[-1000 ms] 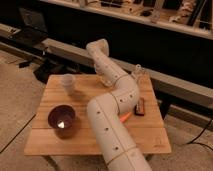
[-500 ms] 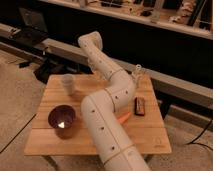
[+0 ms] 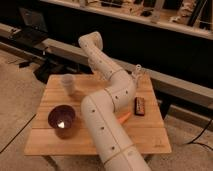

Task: Place the white sponge in the ceramic cup

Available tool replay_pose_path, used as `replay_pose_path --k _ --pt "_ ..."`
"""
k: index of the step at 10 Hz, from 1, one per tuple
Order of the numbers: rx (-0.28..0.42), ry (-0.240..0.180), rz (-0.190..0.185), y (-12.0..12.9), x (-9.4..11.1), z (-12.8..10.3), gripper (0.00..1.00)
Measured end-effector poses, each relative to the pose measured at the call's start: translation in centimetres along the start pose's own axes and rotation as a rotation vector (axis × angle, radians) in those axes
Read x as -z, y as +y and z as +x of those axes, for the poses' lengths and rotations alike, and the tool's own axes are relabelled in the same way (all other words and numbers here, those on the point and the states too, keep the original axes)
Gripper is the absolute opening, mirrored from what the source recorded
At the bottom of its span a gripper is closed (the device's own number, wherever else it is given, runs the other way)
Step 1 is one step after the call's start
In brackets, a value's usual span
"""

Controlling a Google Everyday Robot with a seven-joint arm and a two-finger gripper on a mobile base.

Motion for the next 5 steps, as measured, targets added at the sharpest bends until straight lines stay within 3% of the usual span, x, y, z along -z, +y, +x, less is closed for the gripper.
replay_pose_path --k 5 --pt "0.003 0.0 0.0 0.21 0.02 -0.14 0.0"
